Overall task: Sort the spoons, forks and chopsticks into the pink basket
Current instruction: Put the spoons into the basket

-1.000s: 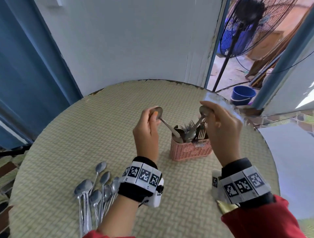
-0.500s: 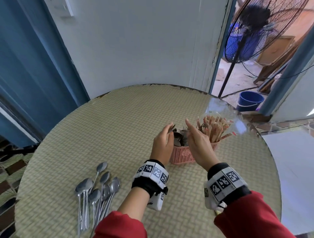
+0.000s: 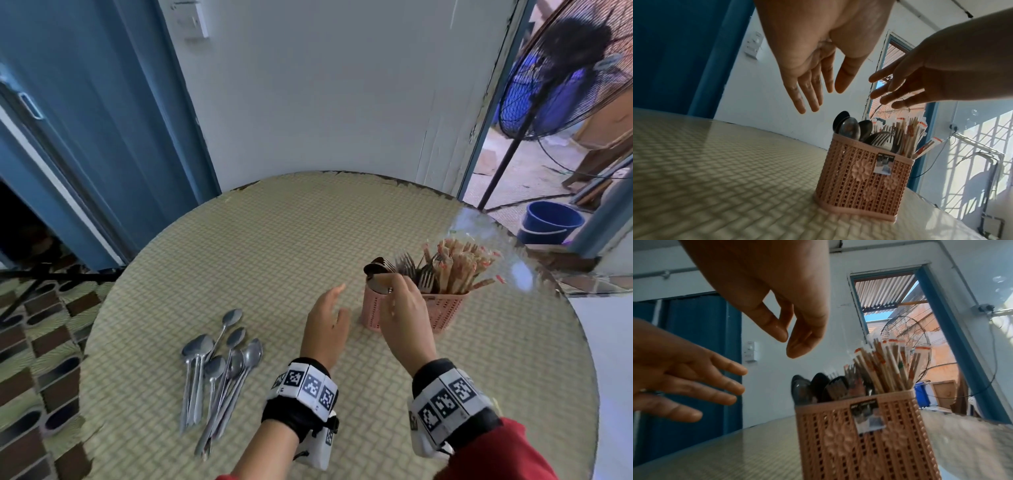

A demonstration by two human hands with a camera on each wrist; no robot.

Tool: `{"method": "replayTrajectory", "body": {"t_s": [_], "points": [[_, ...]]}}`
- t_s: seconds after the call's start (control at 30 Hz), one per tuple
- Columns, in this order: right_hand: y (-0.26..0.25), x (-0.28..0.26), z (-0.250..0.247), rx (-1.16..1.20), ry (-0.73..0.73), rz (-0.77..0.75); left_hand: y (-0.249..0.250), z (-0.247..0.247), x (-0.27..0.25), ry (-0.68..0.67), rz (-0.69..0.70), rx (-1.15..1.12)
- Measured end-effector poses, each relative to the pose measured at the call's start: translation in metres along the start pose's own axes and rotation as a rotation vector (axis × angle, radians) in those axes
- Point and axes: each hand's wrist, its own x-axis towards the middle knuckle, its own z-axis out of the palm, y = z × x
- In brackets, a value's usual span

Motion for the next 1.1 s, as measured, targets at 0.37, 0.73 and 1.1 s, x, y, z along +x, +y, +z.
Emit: {"method": "replayTrajectory", "body": {"t_s": [0.37,0.73,1.1], "points": [[-0.026,-0.059,0.096,0.065,-0.478,0.075,-0.081,-0.052,-0.056,0.142,-0.2,0.084],[-0.077,-0.071,0.202,0.077,-0.619,0.183,-0.164,-0.142,-0.062,0.403,-0.332,0.178],[-0.12,-0.06,0.301,-0.007,-0.637,0.343,-0.231,-0.211,-0.042,0.326,-0.425,0.168]]}}
